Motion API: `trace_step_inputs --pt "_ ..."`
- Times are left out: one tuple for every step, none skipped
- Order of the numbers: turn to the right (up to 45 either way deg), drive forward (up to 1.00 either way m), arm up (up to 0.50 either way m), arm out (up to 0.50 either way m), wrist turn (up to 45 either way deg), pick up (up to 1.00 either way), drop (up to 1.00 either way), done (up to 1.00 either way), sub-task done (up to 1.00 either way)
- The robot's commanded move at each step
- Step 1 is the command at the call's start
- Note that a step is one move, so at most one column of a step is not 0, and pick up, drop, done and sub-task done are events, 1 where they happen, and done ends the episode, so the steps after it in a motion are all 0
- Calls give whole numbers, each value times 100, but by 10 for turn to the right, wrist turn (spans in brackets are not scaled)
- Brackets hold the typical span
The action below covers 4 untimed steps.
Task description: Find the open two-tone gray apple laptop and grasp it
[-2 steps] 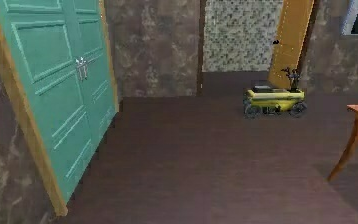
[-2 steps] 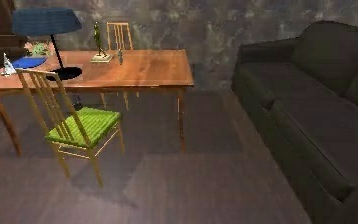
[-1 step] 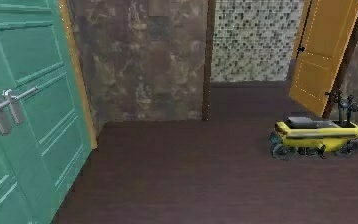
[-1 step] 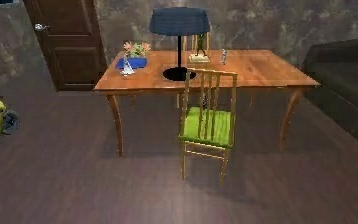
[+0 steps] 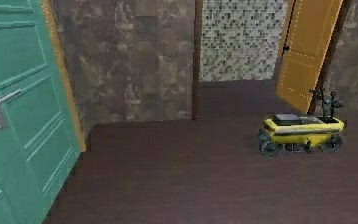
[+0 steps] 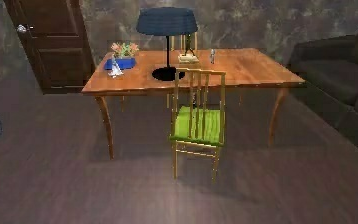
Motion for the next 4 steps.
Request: trace_step_inputs --pt "0 100 0 0 0 0 0 0 0" --pt "0 100 0 0 0 0 0 0 0" --pt "390 0 0 0 0 0 0 0 0" --pt "0 45 0 0 0 0 0 0 0"
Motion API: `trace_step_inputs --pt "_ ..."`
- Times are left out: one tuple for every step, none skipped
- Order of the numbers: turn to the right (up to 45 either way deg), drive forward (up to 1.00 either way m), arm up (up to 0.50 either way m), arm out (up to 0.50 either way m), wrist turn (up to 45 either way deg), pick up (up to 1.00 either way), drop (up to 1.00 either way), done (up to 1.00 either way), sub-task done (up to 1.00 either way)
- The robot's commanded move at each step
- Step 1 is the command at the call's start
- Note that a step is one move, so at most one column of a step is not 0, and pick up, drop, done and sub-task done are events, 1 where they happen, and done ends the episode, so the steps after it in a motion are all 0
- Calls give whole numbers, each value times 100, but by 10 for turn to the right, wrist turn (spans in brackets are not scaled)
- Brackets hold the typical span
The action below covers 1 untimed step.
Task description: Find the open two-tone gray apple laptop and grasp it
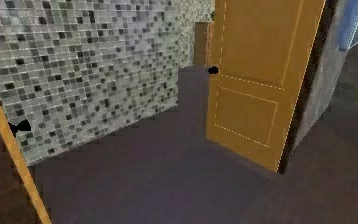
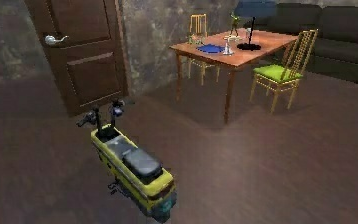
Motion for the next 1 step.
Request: trace_step_inputs --pt "120 0 0 0 0 0 0 0 0"
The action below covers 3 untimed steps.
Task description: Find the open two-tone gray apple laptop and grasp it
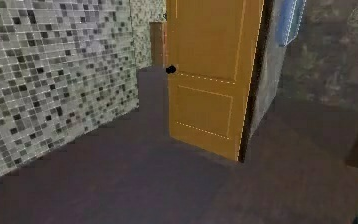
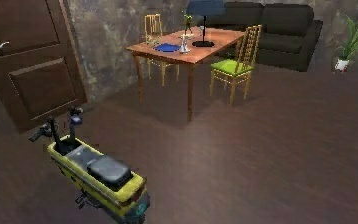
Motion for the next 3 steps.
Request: trace_step_inputs --pt "0 55 0 0 0 0 0 0 0" --pt "-150 0 0 0 0 0 0 0 0" --pt "0 100 0 0 0 0 0 0 0"
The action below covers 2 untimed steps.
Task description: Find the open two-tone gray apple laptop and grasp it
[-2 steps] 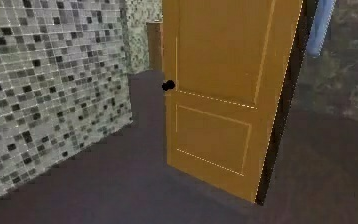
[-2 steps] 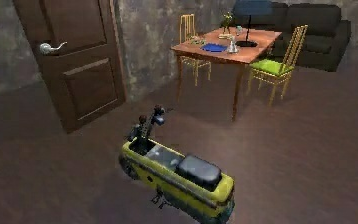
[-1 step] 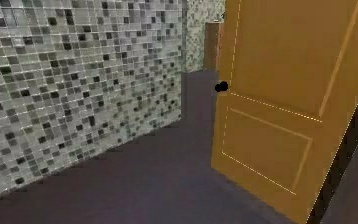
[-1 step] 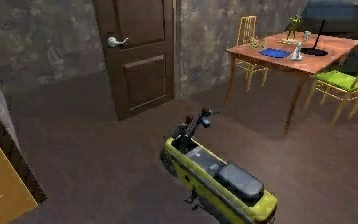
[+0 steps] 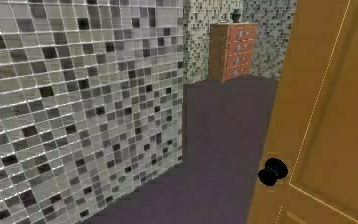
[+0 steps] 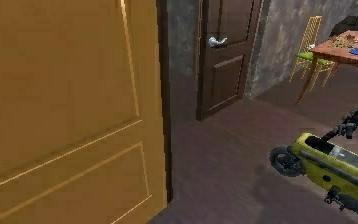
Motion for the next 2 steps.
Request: trace_step_inputs --pt "-30 0 0 0 0 0 0 0 0" --pt "0 80 0 0 0 0 0 0 0"
